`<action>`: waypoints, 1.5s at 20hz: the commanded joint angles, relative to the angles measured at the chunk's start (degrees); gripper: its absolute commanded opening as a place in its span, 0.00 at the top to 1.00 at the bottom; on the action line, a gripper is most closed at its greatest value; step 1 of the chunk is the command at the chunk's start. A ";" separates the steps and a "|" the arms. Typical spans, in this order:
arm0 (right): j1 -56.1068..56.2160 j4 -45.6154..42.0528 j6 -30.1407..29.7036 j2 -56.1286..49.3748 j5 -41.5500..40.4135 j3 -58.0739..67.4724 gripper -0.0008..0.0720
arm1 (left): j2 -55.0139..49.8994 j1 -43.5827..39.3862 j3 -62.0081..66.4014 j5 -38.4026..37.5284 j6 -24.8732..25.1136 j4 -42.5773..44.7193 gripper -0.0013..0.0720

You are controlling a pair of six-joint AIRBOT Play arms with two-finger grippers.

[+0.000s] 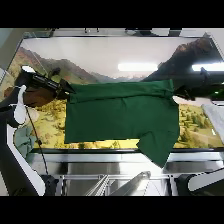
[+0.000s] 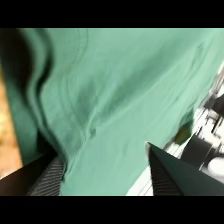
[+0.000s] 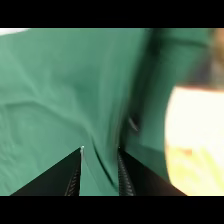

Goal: Fold the shirts.

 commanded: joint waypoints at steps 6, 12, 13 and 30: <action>-12.66 -20.04 16.37 23.39 5.27 -29.66 0.37 | 21.99 5.14 -30.77 0.81 1.07 14.32 0.26; -14.62 -19.21 23.82 30.51 -3.74 -53.07 0.16 | 33.92 8.22 -53.62 10.40 5.77 14.49 0.26; -13.51 -14.14 21.20 29.97 -6.43 -55.56 0.16 | 35.06 8.26 -55.74 11.63 5.99 14.91 0.26; -8.44 7.39 6.71 31.78 -3.45 -58.82 0.96 | 33.99 0.26 -61.11 16.13 9.40 15.10 0.95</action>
